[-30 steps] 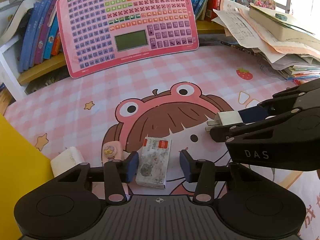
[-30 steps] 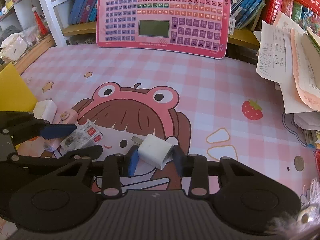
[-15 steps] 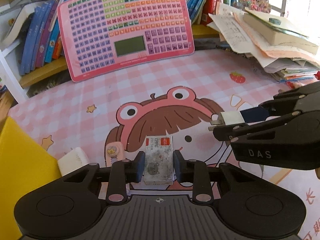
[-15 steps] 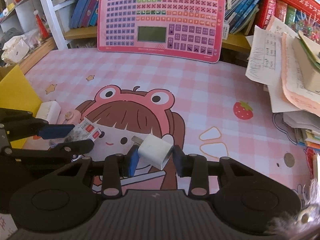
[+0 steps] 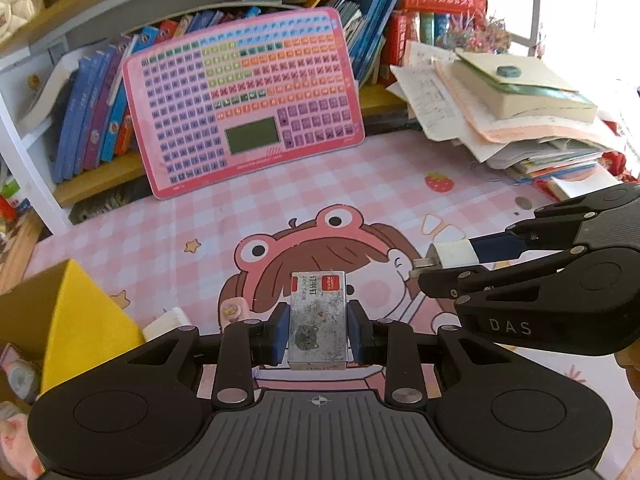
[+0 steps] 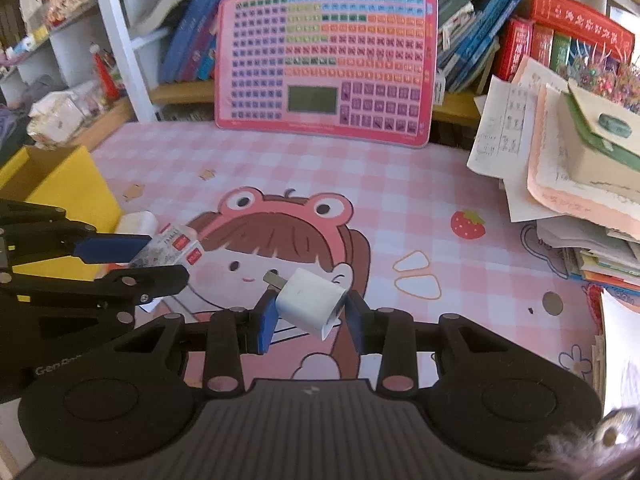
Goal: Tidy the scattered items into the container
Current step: 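Lift and carry the charger and small box over the yellow box with both tools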
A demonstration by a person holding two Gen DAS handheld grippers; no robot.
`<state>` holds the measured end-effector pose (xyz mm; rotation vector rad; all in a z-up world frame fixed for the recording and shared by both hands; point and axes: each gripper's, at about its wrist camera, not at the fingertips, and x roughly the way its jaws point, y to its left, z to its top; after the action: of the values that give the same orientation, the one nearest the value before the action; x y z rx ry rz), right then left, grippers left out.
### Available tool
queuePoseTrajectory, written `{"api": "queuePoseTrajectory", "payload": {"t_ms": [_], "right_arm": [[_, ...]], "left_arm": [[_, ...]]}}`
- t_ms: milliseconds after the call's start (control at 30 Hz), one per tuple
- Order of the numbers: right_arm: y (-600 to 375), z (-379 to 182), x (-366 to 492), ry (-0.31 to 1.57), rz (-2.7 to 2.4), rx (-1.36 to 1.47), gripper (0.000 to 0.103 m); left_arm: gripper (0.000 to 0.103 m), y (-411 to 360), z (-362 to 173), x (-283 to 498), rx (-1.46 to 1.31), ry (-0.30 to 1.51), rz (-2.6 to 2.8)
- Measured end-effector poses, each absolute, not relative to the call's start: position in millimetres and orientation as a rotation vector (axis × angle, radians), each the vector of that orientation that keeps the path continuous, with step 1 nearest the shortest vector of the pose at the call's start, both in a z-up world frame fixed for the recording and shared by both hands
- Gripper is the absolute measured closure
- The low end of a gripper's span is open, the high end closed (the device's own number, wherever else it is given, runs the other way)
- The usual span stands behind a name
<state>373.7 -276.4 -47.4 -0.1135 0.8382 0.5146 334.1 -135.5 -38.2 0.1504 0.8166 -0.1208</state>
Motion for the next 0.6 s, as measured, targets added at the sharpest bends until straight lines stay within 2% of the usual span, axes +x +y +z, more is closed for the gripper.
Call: {"api": "queuePoseTrajectory", "payload": {"t_ms": [600], "right_arm": [[-274, -8, 313, 0.757, 0.563, -0.077, 0.068]], "left_arm": [[0.074, -124, 3, 275, 0.182, 0.74, -0.17]]}}
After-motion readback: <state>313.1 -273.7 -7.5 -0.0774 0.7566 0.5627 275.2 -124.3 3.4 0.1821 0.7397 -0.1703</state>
